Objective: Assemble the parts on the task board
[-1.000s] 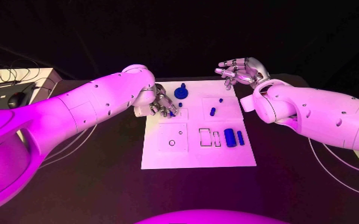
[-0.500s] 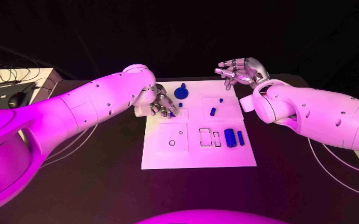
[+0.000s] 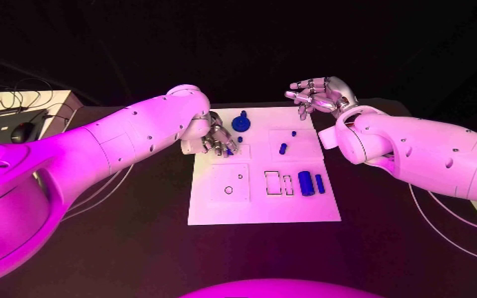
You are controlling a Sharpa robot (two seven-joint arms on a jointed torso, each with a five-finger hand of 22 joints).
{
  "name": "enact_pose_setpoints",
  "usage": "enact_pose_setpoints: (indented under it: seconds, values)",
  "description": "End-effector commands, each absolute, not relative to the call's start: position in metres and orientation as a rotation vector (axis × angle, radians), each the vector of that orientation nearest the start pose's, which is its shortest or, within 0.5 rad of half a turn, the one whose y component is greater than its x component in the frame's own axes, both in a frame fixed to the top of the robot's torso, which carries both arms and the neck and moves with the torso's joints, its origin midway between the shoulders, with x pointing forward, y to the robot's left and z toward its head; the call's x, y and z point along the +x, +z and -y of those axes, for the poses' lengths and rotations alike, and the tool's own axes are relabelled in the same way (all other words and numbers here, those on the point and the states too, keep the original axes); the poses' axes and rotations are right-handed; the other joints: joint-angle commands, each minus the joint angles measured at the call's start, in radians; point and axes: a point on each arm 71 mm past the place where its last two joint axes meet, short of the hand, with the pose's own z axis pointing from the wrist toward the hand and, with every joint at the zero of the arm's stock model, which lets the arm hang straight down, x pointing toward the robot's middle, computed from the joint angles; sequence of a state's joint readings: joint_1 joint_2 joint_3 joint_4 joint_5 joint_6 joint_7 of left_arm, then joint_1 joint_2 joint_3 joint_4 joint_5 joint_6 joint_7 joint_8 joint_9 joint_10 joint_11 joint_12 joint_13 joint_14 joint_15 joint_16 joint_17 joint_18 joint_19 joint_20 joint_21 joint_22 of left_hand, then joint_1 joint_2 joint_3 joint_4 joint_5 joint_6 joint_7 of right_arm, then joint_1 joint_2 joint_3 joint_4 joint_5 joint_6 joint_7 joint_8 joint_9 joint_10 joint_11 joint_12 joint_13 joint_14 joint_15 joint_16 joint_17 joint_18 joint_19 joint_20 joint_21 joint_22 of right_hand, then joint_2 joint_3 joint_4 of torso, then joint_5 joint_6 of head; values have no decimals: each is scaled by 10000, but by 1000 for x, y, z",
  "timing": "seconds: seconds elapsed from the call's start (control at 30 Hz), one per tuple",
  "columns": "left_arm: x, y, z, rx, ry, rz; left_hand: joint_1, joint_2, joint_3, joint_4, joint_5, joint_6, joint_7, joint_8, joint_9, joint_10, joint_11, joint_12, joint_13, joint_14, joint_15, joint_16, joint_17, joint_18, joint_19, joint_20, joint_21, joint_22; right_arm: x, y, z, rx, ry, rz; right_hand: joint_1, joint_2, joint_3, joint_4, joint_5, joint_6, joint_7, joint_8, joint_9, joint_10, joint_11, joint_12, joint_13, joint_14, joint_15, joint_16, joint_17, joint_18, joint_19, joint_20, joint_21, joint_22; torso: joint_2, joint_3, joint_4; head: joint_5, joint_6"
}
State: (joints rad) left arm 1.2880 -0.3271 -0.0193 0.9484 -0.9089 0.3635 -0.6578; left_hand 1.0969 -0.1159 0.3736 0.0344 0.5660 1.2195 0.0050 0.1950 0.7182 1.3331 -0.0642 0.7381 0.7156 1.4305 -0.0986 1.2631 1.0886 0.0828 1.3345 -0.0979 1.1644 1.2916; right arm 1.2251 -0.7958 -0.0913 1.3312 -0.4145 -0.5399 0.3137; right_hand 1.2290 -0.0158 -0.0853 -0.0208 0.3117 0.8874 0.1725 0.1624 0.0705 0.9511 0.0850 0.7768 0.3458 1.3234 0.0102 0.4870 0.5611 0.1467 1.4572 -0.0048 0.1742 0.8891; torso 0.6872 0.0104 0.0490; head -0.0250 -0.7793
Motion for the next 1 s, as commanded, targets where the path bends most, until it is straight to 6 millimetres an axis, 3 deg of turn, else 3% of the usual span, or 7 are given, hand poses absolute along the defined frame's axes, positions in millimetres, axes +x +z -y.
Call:
enact_pose_setpoints:
  seconds: [0.03, 0.4, 0.67, 1.0]
  values:
    - [559, -216, -108, -2484, -3145, -25472, 198, 450, 1150, -1451, 14, 14, -60, -12, -1, 7, -75, 77, 39, -16, -8, 60, 9, -132, -16, 5, 29, -12, 523, -187, 250, 7464, 10810, -13859, -39, -17, 67, -10, 38, 25, 72, 67, -2, -51, -34, 33, -11, -77, -21, 64, -10, 194, -32, -25, 40, -12, 0, 7, 7, -12, -12]
    - [559, -216, -107, -2592, -3175, -25567, 143, 691, 387, -1347, -72, 89, -131, -21, -26, 47, -75, 120, 117, -8, 7, 96, 35, -151, -19, 25, 67, -18, 523, -187, 250, 7449, 10813, -13874, -30, -12, 74, -20, 56, 25, 71, 64, -2, -47, -36, 32, -17, -77, -23, 69, -13, 192, -36, -26, 47, -9, -8, 4, 15, -19, -30]
    - [560, -215, -107, -2816, -3342, -25318, 211, 1103, -1230, -746, -146, 193, -213, -80, -97, 70, -93, 139, 203, -4, -11, 135, 63, -190, 1, -9, 119, -18, 523, -188, 250, 7446, 10819, -13898, -30, -12, 74, -20, 56, 25, 71, 64, -2, -47, -36, 32, -17, -77, -23, 69, -13, 192, -36, -26, 47, -9, -6, -2, 10, -17, -25]
    - [562, -213, -106, -2976, -3534, -24910, 338, 1126, -1983, -424, -154, 240, -244, -110, -149, 85, -106, 136, 219, -1, -26, 149, 61, -204, 14, -35, 150, -27, 523, -188, 249, 7436, 10822, -13911, -37, 2, 77, -31, 80, 26, 71, 59, -3, -43, -37, 33, -25, -75, -25, 80, -18, 192, -37, -29, 61, -6, -6, 0, 4, -35, -14]
